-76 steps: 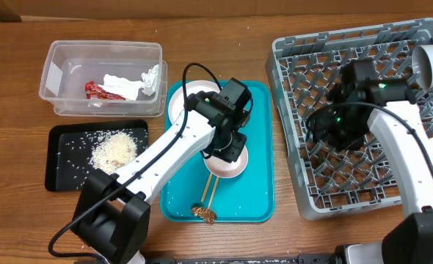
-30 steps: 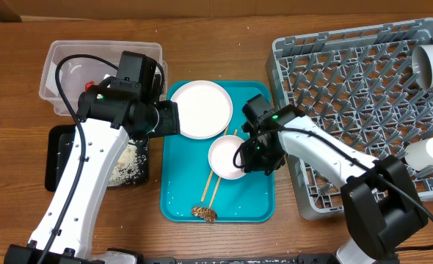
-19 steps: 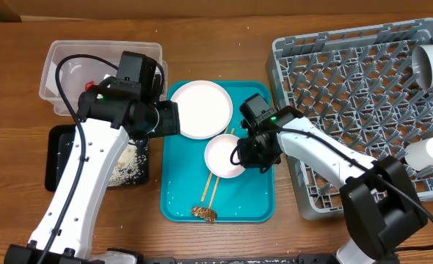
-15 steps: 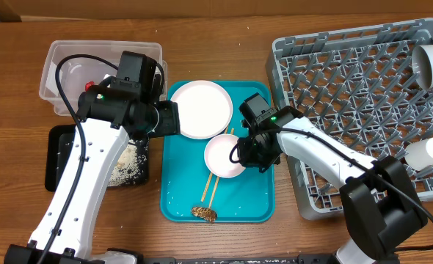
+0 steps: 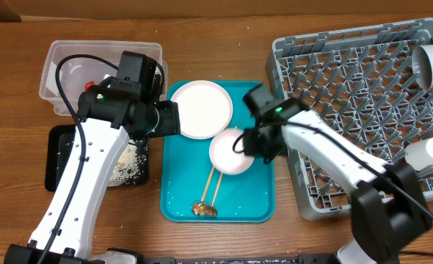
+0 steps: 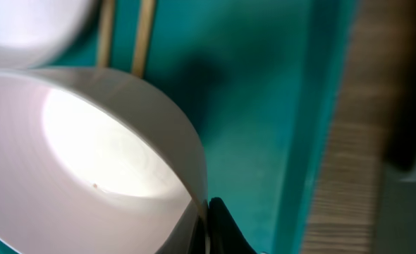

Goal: Sort waste into correct bins and load items into the dishwasher
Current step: 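Carry the pink bowl with the right gripper into the dish rack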

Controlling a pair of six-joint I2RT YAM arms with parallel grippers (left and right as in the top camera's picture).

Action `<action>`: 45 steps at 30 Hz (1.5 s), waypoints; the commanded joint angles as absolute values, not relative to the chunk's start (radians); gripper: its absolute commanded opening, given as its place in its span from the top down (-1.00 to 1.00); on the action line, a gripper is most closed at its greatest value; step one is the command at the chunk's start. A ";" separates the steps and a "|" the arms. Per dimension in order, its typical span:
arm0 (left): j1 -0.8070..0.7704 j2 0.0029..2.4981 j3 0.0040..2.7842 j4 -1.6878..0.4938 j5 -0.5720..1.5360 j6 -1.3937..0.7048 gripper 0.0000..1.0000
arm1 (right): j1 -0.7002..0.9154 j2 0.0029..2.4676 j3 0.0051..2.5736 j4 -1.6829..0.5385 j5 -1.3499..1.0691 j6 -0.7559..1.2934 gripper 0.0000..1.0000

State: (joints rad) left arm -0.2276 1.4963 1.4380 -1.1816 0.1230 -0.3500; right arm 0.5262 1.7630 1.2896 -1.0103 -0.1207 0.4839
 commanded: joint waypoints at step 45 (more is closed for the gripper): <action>-0.229 1.504 1.438 -1.178 0.123 -0.367 -0.36 | 0.105 1.938 1.492 -1.009 0.926 0.555 0.89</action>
State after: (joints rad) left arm -0.2276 1.4971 1.4376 -1.1816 0.1226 -0.3500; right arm 0.0772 1.9373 1.5108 -0.9890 1.0470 0.4988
